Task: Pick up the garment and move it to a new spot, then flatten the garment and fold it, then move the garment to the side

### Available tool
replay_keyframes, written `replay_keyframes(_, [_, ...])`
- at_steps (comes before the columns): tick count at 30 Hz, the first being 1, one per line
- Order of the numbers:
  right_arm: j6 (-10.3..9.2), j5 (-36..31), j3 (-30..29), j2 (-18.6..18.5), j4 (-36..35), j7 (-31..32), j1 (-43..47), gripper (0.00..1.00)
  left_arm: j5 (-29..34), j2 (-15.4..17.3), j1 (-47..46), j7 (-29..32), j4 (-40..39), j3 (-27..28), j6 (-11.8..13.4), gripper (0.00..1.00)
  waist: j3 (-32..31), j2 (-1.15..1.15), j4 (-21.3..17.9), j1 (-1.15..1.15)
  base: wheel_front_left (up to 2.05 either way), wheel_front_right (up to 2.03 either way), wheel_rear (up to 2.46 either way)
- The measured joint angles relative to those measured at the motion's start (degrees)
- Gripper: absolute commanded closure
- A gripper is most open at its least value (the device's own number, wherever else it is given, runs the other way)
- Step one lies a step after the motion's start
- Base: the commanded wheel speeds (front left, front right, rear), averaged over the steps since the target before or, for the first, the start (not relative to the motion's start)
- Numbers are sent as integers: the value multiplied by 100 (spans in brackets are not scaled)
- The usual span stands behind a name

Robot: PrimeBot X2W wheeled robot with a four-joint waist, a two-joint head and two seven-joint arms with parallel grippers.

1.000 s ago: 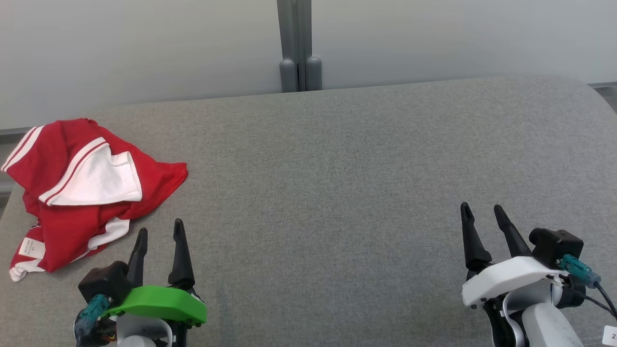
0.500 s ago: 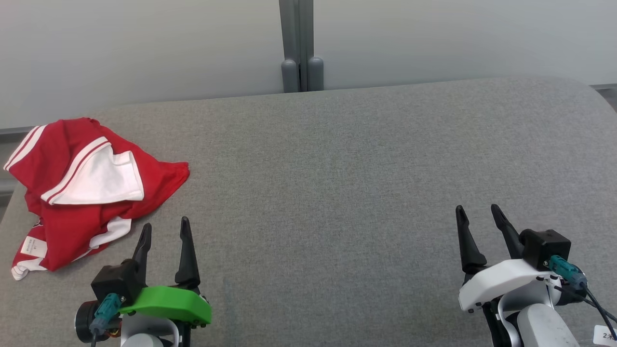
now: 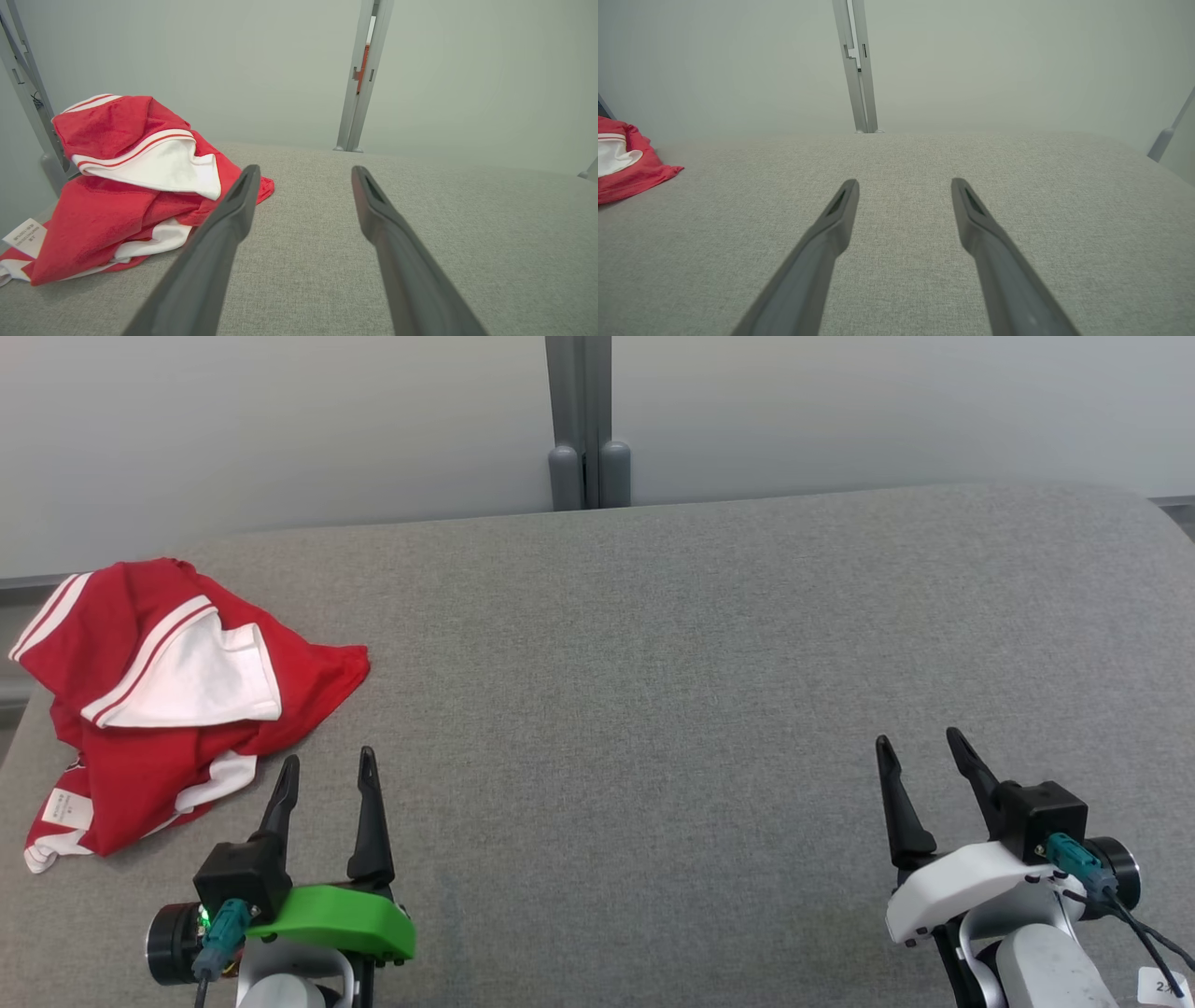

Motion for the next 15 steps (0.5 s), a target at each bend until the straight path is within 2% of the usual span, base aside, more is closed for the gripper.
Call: replay_keyframes(15, [0, -233, 36, -2, 32, -100, -44, 0, 225, 3, -4, -75, 9, -22, 32, 0, 32, 0, 50, 0, 0, 0, 0])
